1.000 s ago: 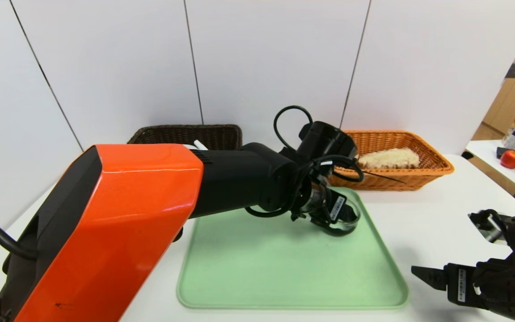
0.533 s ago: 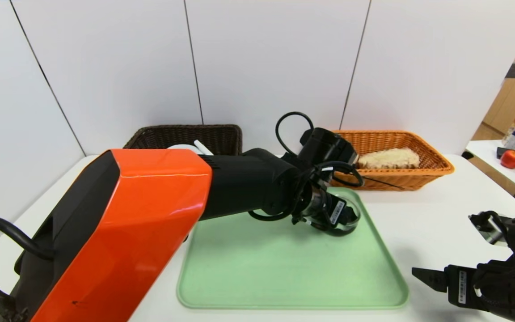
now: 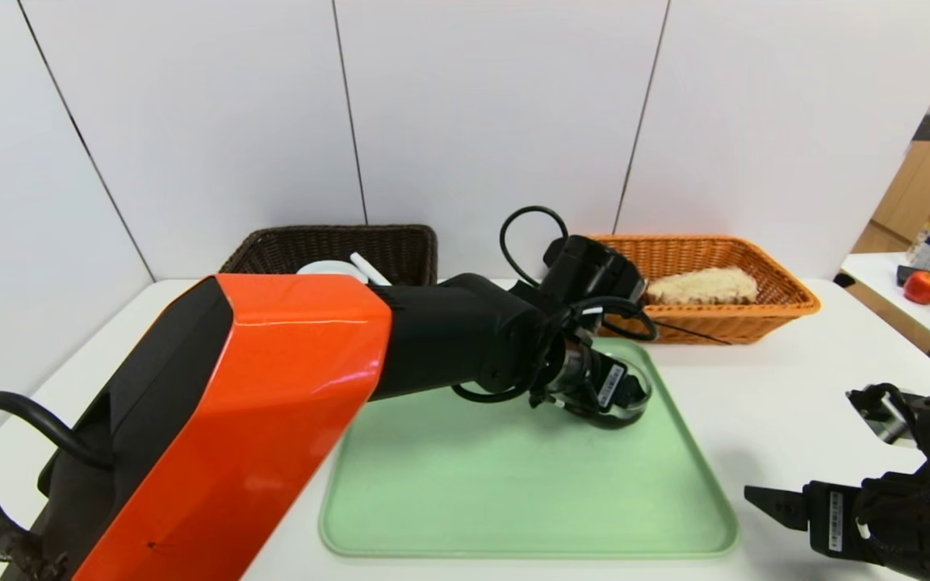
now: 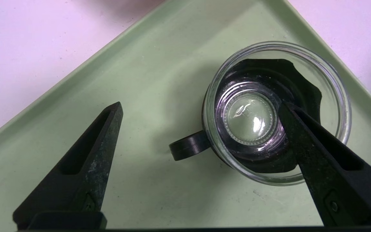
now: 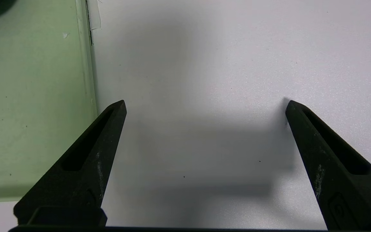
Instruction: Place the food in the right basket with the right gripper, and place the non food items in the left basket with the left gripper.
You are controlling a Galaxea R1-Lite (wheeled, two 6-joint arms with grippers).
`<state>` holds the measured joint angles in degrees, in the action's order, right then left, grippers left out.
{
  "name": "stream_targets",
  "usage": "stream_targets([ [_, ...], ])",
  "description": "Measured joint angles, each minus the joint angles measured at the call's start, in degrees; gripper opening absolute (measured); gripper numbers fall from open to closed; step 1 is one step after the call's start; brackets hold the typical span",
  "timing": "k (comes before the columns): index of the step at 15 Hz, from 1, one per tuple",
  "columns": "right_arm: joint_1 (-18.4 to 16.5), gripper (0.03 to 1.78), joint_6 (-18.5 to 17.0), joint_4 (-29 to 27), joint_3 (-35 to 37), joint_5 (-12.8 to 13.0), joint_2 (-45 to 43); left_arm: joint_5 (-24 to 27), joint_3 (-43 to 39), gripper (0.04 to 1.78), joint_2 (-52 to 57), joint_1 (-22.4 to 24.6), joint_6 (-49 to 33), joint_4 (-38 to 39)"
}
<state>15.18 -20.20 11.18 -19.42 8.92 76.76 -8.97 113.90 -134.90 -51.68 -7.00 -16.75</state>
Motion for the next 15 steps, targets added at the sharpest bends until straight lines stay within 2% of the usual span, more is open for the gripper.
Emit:
stream_targets([
  [2, 0.0, 1.71, 0.0, 0.0, 0.3, 0.0, -0.1, 0.0, 0.0, 1.69, 0.0, 0.0, -0.1, -0.1],
  [3, 0.0, 1.71, 0.0, 0.0, 0.4, 0.0, -0.3, 0.0, 0.0, 1.63, 0.0, 0.0, -0.1, -0.2],
  [6, 0.0, 1.71, 0.0, 0.0, 0.8, 0.0, -0.7, 0.0, 0.0, 1.14, 0.0, 0.0, -0.2, -0.2],
  [10, 0.0, 1.71, -0.1, 0.0, 0.9, -0.2, -0.8, 0.0, 0.0, 0.68, 0.0, 0.1, -0.5, -0.2],
  [11, 0.0, 1.71, -0.1, 0.0, 0.9, -0.2, -0.8, 0.1, 0.0, 0.06, 0.0, 0.1, -0.5, -0.2],
  [15, 0.0, 1.71, -0.1, 0.0, 0.9, -0.2, -0.7, 0.1, 0.0, 0.08, 0.0, 0.3, -0.7, -0.3],
])
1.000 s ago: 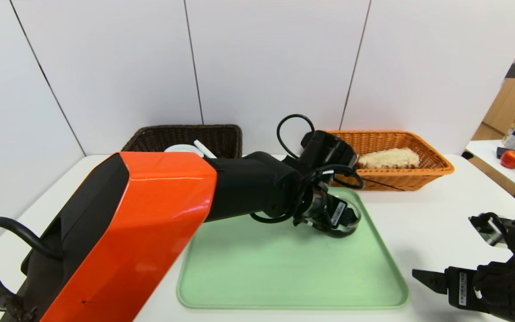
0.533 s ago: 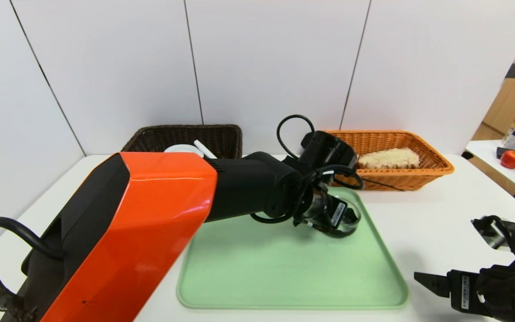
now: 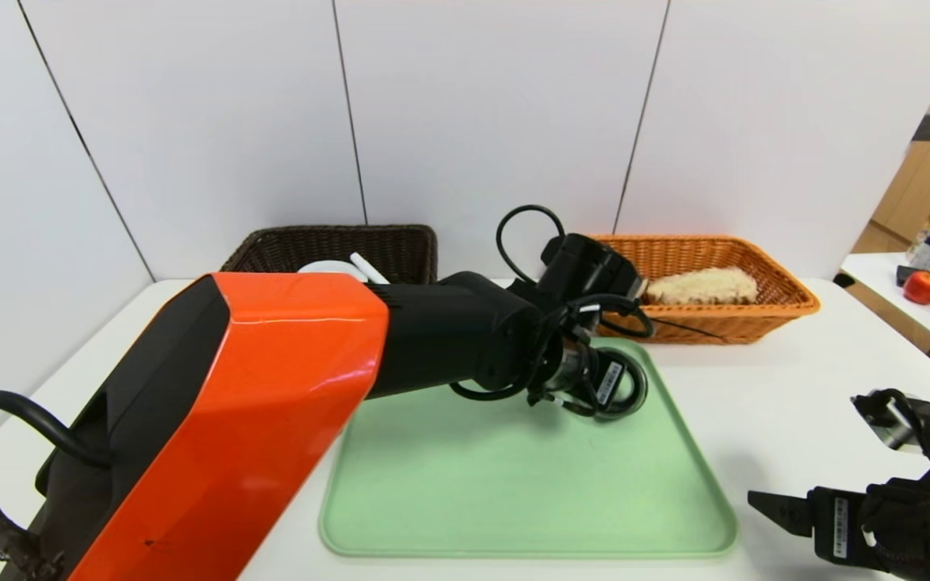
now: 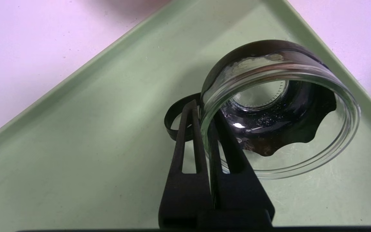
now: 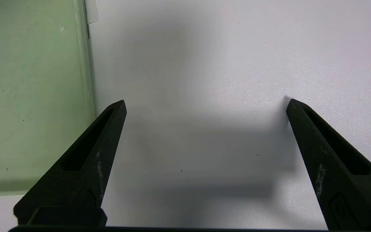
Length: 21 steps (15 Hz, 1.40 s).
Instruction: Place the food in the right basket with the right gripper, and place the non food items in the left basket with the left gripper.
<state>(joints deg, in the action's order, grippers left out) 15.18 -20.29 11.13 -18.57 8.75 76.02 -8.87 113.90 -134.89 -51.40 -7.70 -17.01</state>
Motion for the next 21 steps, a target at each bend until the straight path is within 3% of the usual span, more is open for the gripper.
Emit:
stream_targets([
  [6, 0.0, 1.71, 0.0, 0.1, 0.2, 0.1, -0.1, 0.2, 0.0, 0.08, 1.4, 0.0, -1.1, -0.3],
  [10, 0.0, 1.71, 0.1, 0.1, 0.4, 0.1, -0.2, 7.9, 0.0, 0.08, 6.0, -0.2, -7.8, -2.8],
  [15, 0.1, 1.71, 0.5, -0.1, 0.3, 0.1, -0.9, 13.6, 0.0, 0.08, 12.4, 0.4, -17.8, -5.6],
  [18, 0.1, 1.71, 0.5, -0.1, 0.3, 0.1, -1.5, 17.6, 0.0, 0.08, 17.7, 2.7, -22.7, -6.8],
  [21, 0.1, 1.71, 0.7, 0.0, 0.1, 0.1, -1.6, 17.5, 0.0, 0.08, 22.9, 7.6, -24.0, -7.9],
])
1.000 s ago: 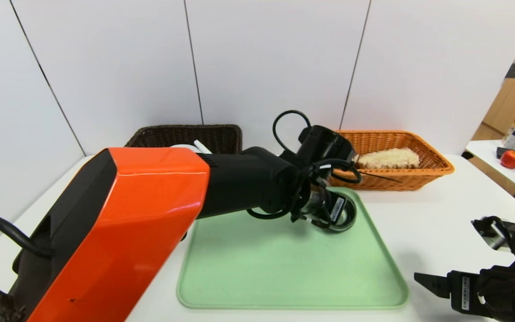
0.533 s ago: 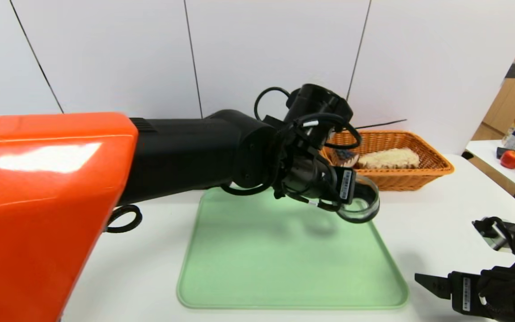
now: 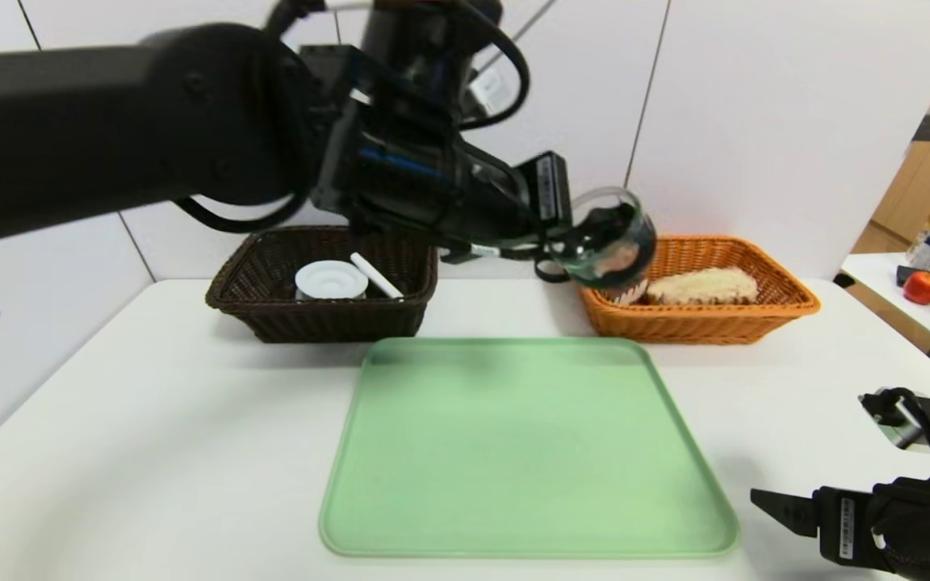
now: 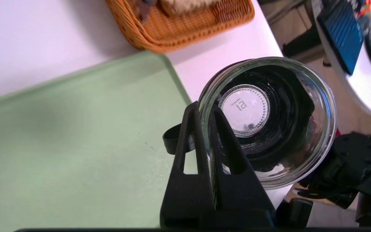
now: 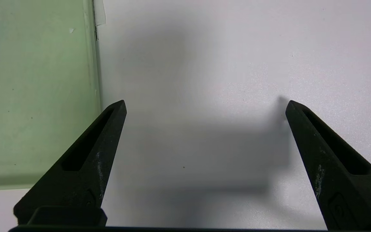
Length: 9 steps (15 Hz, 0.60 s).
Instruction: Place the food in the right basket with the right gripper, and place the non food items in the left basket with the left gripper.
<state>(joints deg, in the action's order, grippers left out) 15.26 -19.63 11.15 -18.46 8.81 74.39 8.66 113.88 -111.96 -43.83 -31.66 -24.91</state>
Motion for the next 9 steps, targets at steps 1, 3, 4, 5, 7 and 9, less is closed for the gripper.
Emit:
stream_targets([
  [1, 0.0, 1.71, 0.0, 0.0, 0.0, 0.0, 0.0, -0.8, -0.3, 0.08, 1.4, 2.2, -0.2, -0.2],
  [3, 0.0, 1.71, -0.1, 0.0, -0.1, 0.0, 0.0, -4.2, -0.7, 0.08, 3.4, 7.4, -0.3, -0.4],
  [4, 0.0, 1.71, -0.1, 0.0, -0.1, 0.0, 0.0, -6.2, -0.8, 0.08, 4.1, 10.8, -0.1, -0.5],
  [5, 0.0, 1.71, -0.1, 0.0, -0.2, 0.0, 0.1, -7.2, -1.0, 0.08, 4.4, 13.8, 0.1, -1.0],
  [7, 0.0, 1.71, 0.0, 0.0, -0.3, 0.0, 0.2, -8.0, -1.2, 0.08, 4.4, 20.2, 0.7, -2.8],
  [9, 0.0, 1.71, 0.0, 0.0, -0.4, 0.0, 0.3, -8.3, -1.3, 0.08, 3.3, 25.3, 0.9, -5.5],
])
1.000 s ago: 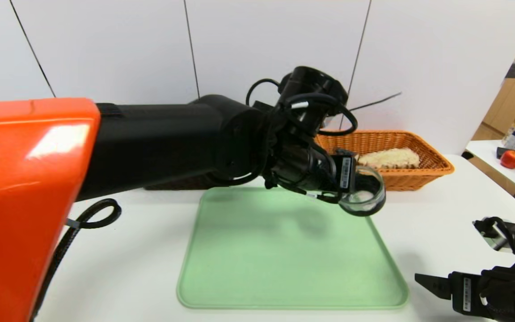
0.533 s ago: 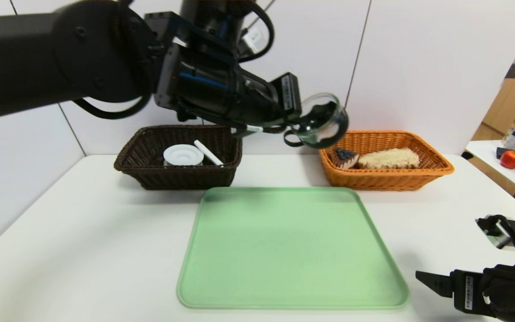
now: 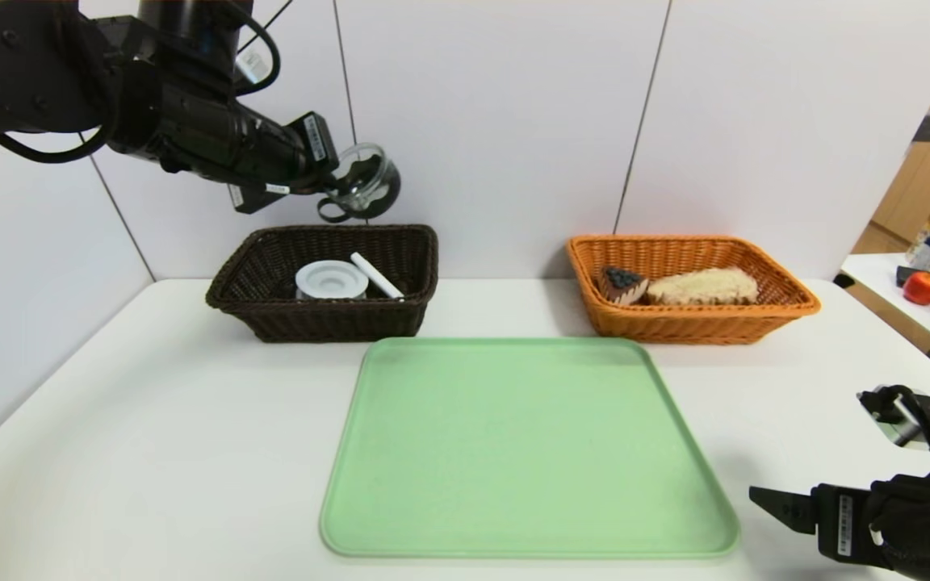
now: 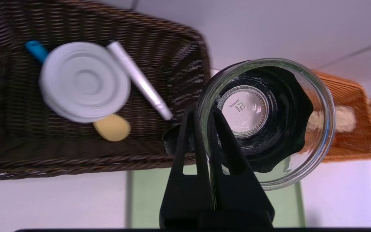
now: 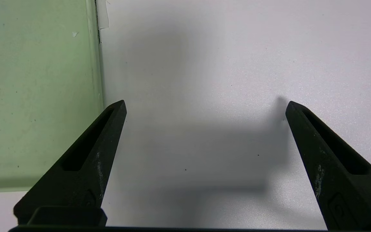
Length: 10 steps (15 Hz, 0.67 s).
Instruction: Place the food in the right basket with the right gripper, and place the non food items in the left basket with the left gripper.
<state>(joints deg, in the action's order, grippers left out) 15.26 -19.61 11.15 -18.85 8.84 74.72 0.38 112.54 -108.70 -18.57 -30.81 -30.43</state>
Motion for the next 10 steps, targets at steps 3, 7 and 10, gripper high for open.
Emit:
stream_targets([
  [3, 0.0, 1.71, -0.3, 0.0, 0.0, 0.0, 0.1, 0.0, 0.0, 0.08, -2.8, 4.7, 0.2, -2.0],
  [7, 0.0, 1.71, -0.5, -0.1, 0.1, 0.1, 0.1, 0.0, 0.0, 0.08, -6.5, 6.2, 0.3, -1.6],
  [10, -0.1, 1.71, -0.6, -0.1, 0.1, 0.1, 0.1, -0.5, 0.0, 0.08, -9.4, 6.3, 0.9, -1.5],
])
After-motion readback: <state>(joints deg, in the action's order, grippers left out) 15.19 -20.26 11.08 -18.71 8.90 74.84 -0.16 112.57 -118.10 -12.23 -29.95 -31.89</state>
